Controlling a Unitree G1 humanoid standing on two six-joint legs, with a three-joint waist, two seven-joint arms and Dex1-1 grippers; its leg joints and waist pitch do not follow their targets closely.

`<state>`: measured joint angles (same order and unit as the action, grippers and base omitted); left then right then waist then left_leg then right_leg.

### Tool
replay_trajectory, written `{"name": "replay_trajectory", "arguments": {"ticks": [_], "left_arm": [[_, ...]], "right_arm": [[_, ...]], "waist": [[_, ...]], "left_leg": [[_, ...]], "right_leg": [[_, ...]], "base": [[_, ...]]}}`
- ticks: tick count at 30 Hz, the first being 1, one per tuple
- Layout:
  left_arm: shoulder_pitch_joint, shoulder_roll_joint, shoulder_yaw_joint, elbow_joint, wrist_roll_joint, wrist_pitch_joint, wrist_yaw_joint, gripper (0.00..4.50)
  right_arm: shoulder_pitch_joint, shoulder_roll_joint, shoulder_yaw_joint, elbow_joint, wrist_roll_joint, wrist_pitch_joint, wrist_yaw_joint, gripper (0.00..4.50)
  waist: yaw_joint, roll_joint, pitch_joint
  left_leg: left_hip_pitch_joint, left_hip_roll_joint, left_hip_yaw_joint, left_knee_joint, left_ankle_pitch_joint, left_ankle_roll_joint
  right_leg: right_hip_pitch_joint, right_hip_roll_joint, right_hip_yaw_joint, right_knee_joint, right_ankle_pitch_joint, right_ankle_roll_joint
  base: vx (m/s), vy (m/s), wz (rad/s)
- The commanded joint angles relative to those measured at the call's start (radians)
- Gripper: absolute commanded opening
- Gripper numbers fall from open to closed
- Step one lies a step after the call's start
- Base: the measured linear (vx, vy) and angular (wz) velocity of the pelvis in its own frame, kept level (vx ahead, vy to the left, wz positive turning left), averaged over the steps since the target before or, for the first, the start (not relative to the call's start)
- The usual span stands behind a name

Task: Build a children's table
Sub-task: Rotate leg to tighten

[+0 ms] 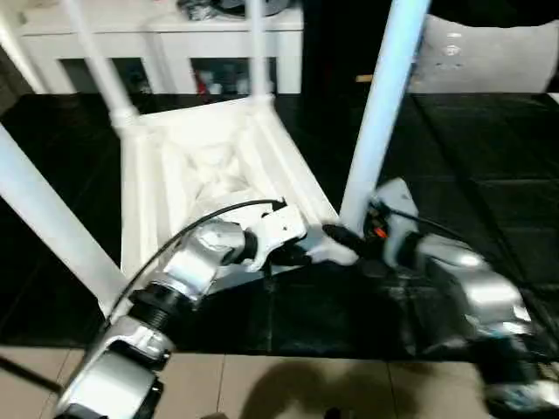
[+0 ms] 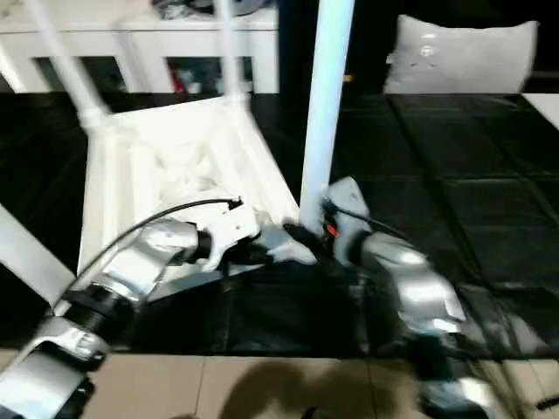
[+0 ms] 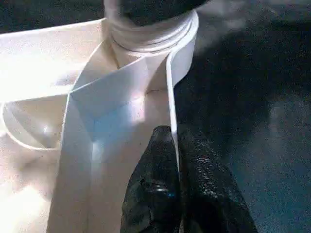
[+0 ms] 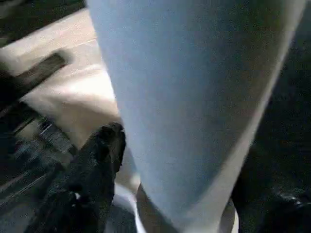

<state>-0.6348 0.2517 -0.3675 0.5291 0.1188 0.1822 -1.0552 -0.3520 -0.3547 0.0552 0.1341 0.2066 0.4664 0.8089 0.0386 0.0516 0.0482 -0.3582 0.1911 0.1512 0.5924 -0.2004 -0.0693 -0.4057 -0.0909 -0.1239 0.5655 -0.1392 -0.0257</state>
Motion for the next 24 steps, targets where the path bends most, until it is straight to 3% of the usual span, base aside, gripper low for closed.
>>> {"name": "replay_trajectory", "arguments": {"ticks": [1,5,8,12,14,16,20,24], "left_arm": [[-0.016,0.025,-0.016,0.000,-0.005,-0.062,-0.058,0.00],[-0.021,0.073,-0.042,0.012,-0.009,-0.136,-0.150,0.00],[-0.021,0.097,-0.053,0.021,-0.020,-0.193,-0.214,0.00],[-0.020,0.135,-0.075,0.019,-0.036,-0.229,-0.321,0.00],[-0.020,0.151,-0.086,0.025,-0.032,-0.255,-0.357,0.00],[-0.021,0.157,-0.092,0.031,-0.033,-0.273,-0.374,0.00],[-0.012,0.164,-0.096,0.018,-0.043,-0.272,-0.400,0.00],[-0.008,0.164,-0.097,0.012,-0.048,-0.286,-0.412,0.00]], "right_arm": [[0.010,-0.040,0.026,-0.052,0.047,-0.011,0.119,3.60],[0.008,-0.118,0.015,-0.050,0.065,-0.009,0.217,3.97],[0.004,-0.164,0.019,-0.049,0.078,-0.017,0.282,4.26],[0.007,-0.243,0.059,-0.058,0.071,-0.049,0.390,4.46],[0.001,-0.245,0.071,-0.041,0.055,-0.092,0.402,4.46],[-0.006,-0.238,0.068,-0.036,0.081,-0.071,0.424,4.46],[-0.003,-0.231,0.083,-0.043,0.101,-0.074,0.460,4.06],[0.006,-0.230,0.103,-0.067,0.155,-0.032,0.518,3.65]], "waist": [[0.005,-0.009,-0.074],[0.011,-0.008,-0.070],[0.017,-0.004,-0.069],[0.028,-0.014,-0.071],[0.031,-0.015,-0.071],[0.035,-0.015,-0.071],[0.048,-0.016,-0.070],[0.050,-0.017,-0.068]], "left_leg": [[-0.005,0.030,0.003,-0.057,-0.115,0.128],[-0.001,0.031,0.002,-0.062,-0.168,0.096],[0.001,0.032,0.003,-0.063,-0.179,0.082],[-0.001,0.034,0.006,-0.061,-0.159,0.092],[-0.001,0.034,0.007,-0.059,-0.154,0.091],[0.000,0.032,0.008,-0.059,-0.156,0.090],[0.003,0.036,0.008,-0.060,-0.167,0.081],[0.003,0.035,0.007,-0.062,-0.184,0.075]], "right_leg": [[0.073,-0.056,0.050,-0.057,-0.239,-0.187],[0.070,-0.055,0.050,-0.065,-0.328,-0.160],[0.069,-0.057,0.052,-0.065,-0.334,-0.162],[0.070,-0.058,0.055,-0.058,-0.308,-0.172],[0.067,-0.059,0.055,-0.056,-0.304,-0.178],[0.067,-0.059,0.054,-0.057,-0.321,-0.175],[0.064,-0.059,0.055,-0.058,-0.348,-0.168],[0.065,-0.058,0.054,-0.062,-0.389,-0.150]], "base": [[0.000,0.000,0.00],[0.000,0.000,0.00],[0.000,0.000,0.00],[0.000,0.000,0.00],[0.000,0.000,0.00],[0.000,0.000,0.00],[0.000,0.000,0.00],[0.000,0.000,0.00]]}}
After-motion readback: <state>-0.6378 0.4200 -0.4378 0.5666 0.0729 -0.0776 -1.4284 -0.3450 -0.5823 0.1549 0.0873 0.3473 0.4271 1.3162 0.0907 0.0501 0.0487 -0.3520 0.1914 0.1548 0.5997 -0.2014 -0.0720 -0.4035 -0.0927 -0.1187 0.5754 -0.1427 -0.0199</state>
